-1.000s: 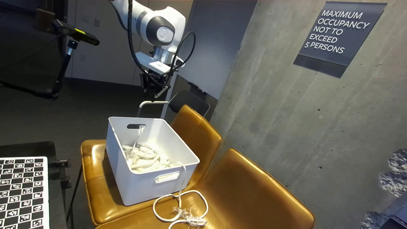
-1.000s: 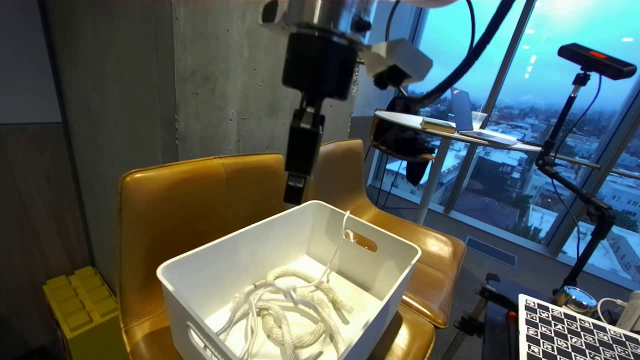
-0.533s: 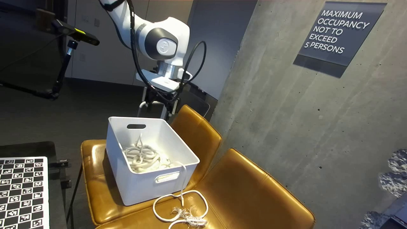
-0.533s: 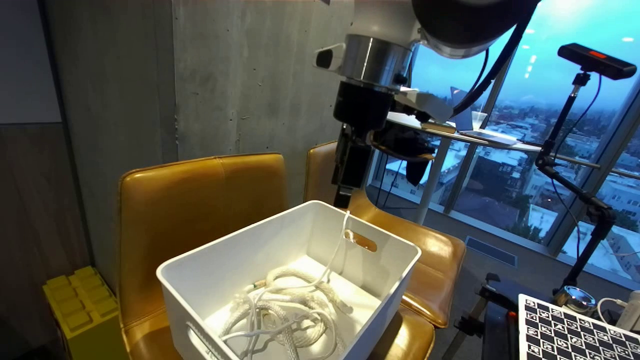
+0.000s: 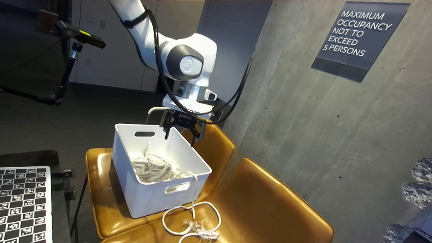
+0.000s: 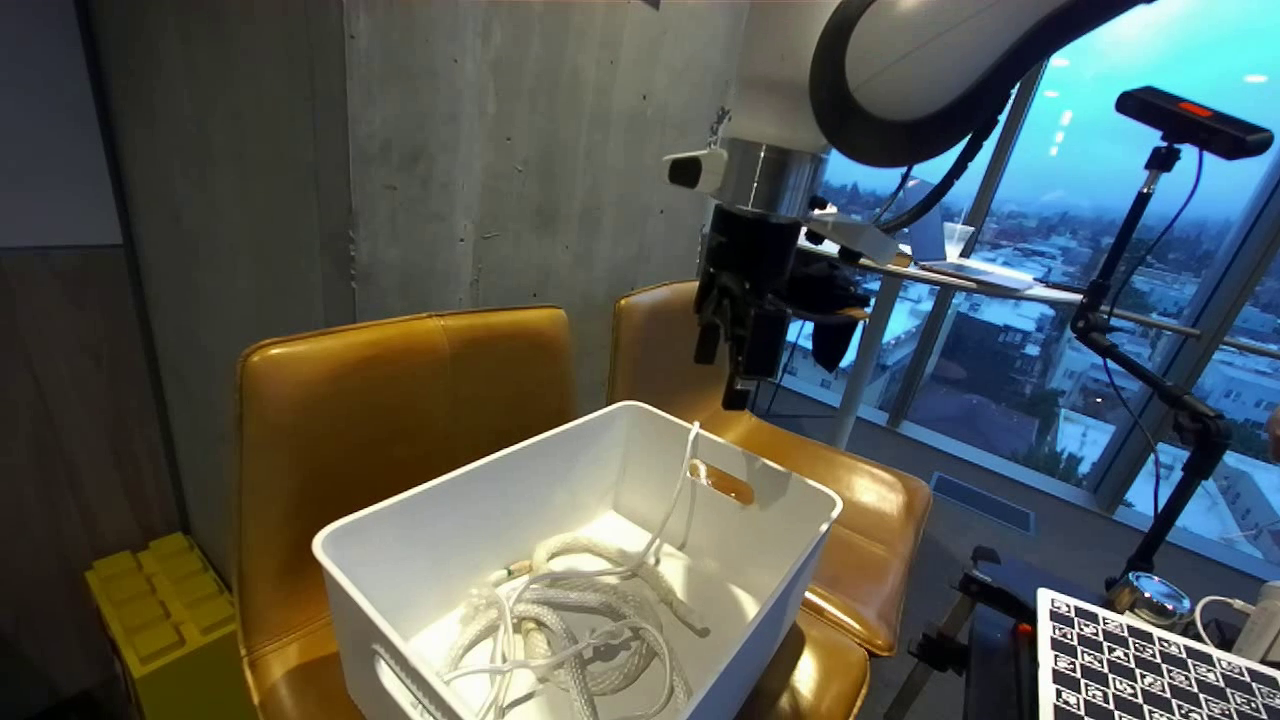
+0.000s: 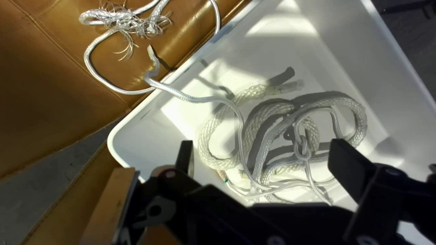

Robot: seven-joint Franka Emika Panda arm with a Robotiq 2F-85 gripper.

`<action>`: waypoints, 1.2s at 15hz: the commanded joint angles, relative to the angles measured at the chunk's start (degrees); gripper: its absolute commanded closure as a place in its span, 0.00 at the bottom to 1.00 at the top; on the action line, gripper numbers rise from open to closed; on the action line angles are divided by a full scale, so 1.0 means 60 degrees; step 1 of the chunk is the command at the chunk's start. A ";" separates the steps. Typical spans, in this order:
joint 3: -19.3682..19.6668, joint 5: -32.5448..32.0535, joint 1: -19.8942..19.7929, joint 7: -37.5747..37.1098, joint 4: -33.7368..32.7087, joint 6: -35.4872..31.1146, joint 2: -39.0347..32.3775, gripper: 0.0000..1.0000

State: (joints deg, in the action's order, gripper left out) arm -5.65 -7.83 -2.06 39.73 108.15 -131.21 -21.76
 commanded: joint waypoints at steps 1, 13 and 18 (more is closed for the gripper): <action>-0.0064 -0.0228 -0.0057 0.1268 -0.0631 0.0410 -0.0721 0.00; 0.0592 -0.2975 0.0378 0.2416 -0.1659 -0.0296 -0.2867 0.00; 0.0663 -0.3109 0.0340 0.2336 -0.1850 -0.0463 -0.3121 0.51</action>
State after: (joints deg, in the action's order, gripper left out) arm -2.91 -25.28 -0.66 53.32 98.29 -133.02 -39.55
